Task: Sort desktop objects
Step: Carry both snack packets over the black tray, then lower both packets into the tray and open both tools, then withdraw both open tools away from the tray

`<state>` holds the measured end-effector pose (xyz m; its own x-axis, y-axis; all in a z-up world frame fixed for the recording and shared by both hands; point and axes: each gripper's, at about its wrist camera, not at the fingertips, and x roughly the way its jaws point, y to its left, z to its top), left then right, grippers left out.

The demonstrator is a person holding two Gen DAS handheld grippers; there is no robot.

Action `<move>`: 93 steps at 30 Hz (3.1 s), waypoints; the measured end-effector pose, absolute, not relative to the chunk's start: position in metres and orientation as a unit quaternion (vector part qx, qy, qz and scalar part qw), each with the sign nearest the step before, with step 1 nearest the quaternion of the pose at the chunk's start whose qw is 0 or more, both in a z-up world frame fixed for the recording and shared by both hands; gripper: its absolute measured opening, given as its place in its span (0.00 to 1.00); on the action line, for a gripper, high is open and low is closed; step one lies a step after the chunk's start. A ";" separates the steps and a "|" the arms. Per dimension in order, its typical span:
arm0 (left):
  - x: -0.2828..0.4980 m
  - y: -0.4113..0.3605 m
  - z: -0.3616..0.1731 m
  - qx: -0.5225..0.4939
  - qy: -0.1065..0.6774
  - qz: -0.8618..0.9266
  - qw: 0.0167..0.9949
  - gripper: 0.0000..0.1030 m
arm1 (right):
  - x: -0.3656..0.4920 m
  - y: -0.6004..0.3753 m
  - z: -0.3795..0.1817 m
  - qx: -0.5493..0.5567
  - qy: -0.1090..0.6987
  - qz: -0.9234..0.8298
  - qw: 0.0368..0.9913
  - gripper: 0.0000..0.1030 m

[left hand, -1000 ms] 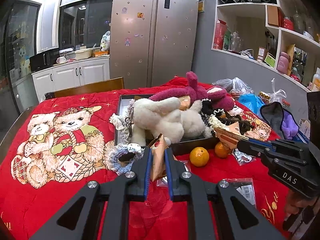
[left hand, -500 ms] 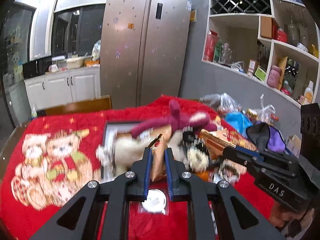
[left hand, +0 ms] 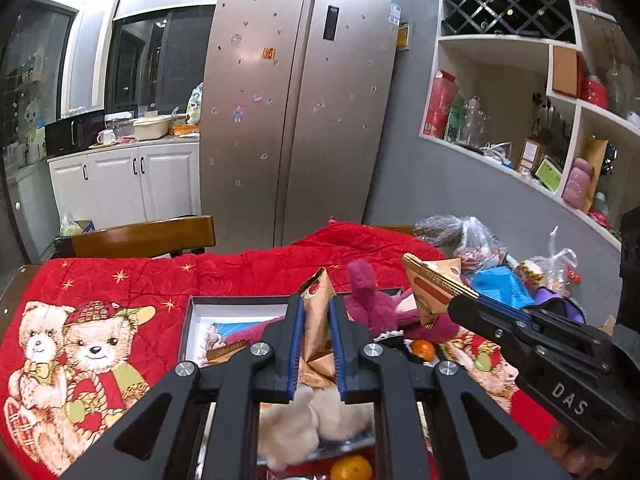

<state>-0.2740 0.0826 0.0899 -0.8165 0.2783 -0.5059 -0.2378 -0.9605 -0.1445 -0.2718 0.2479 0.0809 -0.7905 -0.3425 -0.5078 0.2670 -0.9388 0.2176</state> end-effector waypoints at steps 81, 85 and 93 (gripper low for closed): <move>-0.304 0.061 0.065 -0.300 -0.027 0.950 0.078 0.79 | -0.289 0.252 0.051 0.304 -0.052 -0.941 0.135 0.83; -0.302 0.062 0.067 -0.299 -0.012 0.950 0.086 0.79 | -0.290 0.253 0.052 0.305 -0.053 -0.941 0.138 0.98; -0.267 0.056 0.104 -0.262 -0.014 0.960 0.093 0.79 | -0.270 0.267 0.082 0.273 -0.066 -0.948 0.149 1.00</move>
